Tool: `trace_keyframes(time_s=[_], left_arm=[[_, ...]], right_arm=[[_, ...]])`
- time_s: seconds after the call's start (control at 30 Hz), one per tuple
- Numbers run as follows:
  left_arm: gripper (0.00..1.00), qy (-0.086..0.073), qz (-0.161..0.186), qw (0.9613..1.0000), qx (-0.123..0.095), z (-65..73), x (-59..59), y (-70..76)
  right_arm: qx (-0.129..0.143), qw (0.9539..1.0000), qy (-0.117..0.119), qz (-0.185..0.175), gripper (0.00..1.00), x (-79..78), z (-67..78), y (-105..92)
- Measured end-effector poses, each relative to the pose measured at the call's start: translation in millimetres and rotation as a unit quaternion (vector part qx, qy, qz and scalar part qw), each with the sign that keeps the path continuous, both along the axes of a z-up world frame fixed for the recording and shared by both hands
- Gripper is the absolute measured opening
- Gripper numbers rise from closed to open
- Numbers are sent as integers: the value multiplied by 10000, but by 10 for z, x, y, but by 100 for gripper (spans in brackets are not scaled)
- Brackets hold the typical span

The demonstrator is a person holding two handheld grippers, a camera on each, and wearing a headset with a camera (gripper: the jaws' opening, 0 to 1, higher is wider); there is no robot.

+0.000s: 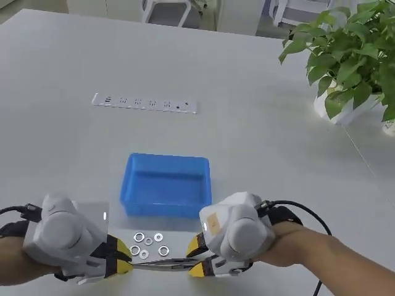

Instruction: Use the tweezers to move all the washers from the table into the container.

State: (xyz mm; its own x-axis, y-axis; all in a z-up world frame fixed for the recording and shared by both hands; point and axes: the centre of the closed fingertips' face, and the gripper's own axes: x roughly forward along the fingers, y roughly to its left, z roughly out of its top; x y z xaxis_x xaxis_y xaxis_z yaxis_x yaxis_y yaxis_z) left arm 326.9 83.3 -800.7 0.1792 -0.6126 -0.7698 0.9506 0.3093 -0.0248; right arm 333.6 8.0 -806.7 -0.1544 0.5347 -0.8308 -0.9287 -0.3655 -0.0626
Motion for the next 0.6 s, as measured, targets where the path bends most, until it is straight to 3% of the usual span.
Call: trace_keyframes(time_s=[0.1, 0.4, 0.6], left_arm=[[7, -1, -43, 10000, 82, -45, 6, 21], [6, -11, -165, 9999, 34, -52, -24, 2], [6, -106, -267, 9996, 21, 40, -67, -8]], right_arm=[[68, 10000, 45, -31, 14, -6, 8, 14], [106, 9999, 65, -107, 12, -11, 13, 5], [86, 9999, -20, -84, 12, -8, 12, -4]])
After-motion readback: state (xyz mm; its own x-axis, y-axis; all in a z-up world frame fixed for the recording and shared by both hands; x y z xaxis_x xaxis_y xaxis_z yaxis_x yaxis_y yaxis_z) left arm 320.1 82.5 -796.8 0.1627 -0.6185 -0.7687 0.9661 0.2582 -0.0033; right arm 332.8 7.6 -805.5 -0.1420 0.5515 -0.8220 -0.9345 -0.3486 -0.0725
